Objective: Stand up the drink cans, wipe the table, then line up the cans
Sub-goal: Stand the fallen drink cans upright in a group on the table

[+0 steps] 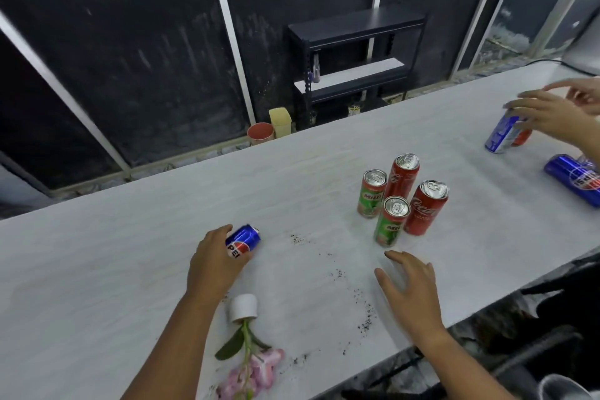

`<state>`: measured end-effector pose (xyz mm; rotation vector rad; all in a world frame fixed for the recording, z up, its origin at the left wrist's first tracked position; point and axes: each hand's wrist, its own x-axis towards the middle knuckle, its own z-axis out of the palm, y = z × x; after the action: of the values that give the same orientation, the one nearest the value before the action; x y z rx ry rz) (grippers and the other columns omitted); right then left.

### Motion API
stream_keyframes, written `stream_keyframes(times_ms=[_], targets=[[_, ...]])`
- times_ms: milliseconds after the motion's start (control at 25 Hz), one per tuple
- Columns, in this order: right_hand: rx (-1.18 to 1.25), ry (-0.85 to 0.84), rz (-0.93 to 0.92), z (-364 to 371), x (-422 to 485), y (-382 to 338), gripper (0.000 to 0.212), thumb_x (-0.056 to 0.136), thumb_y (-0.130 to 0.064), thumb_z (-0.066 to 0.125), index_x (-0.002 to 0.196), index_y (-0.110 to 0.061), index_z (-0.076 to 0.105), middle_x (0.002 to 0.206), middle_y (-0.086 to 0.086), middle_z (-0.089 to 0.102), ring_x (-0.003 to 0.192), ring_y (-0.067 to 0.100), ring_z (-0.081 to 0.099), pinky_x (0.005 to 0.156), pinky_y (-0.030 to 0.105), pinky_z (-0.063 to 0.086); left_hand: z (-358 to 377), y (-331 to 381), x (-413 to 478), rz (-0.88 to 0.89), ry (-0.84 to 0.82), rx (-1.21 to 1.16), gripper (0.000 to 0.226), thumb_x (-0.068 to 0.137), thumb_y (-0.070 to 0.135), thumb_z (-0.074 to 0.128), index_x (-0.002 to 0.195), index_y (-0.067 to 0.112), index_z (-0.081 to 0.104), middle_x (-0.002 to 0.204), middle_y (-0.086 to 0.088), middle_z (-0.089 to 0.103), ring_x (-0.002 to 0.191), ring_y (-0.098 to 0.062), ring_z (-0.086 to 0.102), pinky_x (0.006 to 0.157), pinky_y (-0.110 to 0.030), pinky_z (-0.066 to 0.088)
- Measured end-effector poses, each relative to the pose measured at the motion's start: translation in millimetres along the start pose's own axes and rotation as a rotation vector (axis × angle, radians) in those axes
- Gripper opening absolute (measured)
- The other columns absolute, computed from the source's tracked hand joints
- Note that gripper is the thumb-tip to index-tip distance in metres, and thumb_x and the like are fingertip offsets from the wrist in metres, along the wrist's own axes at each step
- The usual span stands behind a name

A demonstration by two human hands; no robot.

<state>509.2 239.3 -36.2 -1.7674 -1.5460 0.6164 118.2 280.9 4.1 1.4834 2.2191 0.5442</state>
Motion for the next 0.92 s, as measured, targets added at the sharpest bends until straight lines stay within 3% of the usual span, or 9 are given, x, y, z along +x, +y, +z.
stream_keyframes(times_ms=[160, 280, 400, 520, 640, 760, 920], targets=[[0.008, -0.009, -0.005, -1, -1, -1, 0.031, 0.096, -0.039, 0.076, 0.125, -0.036, 0.066, 0.129, -0.019, 0.063, 0.130, 0.010, 0.050, 0.130, 0.047, 0.015, 4, 1, 2, 0.012, 0.014, -0.007, 0.068, 0.085, 0.040, 0.088, 0.146, 0.030, 0.059, 0.128, 0.005, 0.070, 0.100, -0.016, 0.065, 0.083, -0.034, 0.053], [0.054, -0.010, 0.026, -4, -2, -6, 0.032, 0.095, -0.040, 0.076, 0.125, -0.038, 0.066, 0.129, -0.019, 0.063, 0.132, 0.012, 0.050, 0.130, 0.049, 0.016, 3, 15, -5, 0.035, -0.012, -0.179, 0.065, 0.083, 0.035, 0.091, 0.141, 0.033, 0.062, 0.122, 0.013, 0.069, 0.099, -0.009, 0.066, 0.079, -0.029, 0.054], [0.091, -0.046, 0.034, -8, -5, -16, 0.033, 0.095, -0.046, 0.074, 0.127, -0.042, 0.065, 0.128, -0.028, 0.060, 0.129, 0.000, 0.044, 0.128, 0.052, 0.021, 2, 43, -23, 0.062, -0.055, -0.415, 0.060, 0.080, 0.036, 0.095, 0.129, 0.046, 0.063, 0.115, 0.025, 0.069, 0.098, 0.003, 0.069, 0.074, -0.018, 0.053], [0.191, -0.140, -0.014, -4, -12, -38, 0.037, 0.093, -0.052, 0.076, 0.127, -0.050, 0.064, 0.130, -0.037, 0.060, 0.130, -0.014, 0.046, 0.122, 0.036, 0.036, 6, 82, -44, 0.117, -0.136, -0.596, 0.057, 0.078, 0.035, 0.097, 0.120, 0.053, 0.063, 0.114, 0.033, 0.072, 0.101, 0.014, 0.068, 0.073, -0.014, 0.057], [0.359, -0.263, -0.013, 1, -12, -67, 0.057, 0.087, -0.056, 0.081, 0.139, -0.052, 0.058, 0.138, -0.033, 0.061, 0.131, -0.011, 0.054, 0.105, 0.014, 0.044, 21, 121, -63, 0.175, -0.230, -0.720, 0.058, 0.077, 0.030, 0.097, 0.123, 0.046, 0.066, 0.119, 0.032, 0.073, 0.108, 0.008, 0.070, 0.085, -0.019, 0.060], [0.539, -0.365, 0.005, 4, -7, -82, 0.073, 0.087, -0.041, 0.086, 0.150, -0.045, 0.051, 0.141, -0.019, 0.067, 0.129, 0.003, 0.064, 0.102, 0.024, 0.055, 36, 146, -77, 0.218, -0.286, -0.754, 0.061, 0.075, 0.027, 0.097, 0.126, 0.041, 0.067, 0.121, 0.024, 0.075, 0.115, 0.005, 0.069, 0.091, -0.027, 0.062], [0.584, -0.249, 0.028, 1, -5, -75, 0.058, 0.089, -0.033, 0.085, 0.141, -0.040, 0.061, 0.130, -0.012, 0.074, 0.117, 0.012, 0.072, 0.092, 0.038, 0.064, 44, 157, -80, 0.248, -0.364, -0.730, 0.064, 0.076, 0.031, 0.096, 0.130, 0.044, 0.064, 0.126, 0.026, 0.073, 0.121, 0.005, 0.066, 0.092, -0.026, 0.062]])
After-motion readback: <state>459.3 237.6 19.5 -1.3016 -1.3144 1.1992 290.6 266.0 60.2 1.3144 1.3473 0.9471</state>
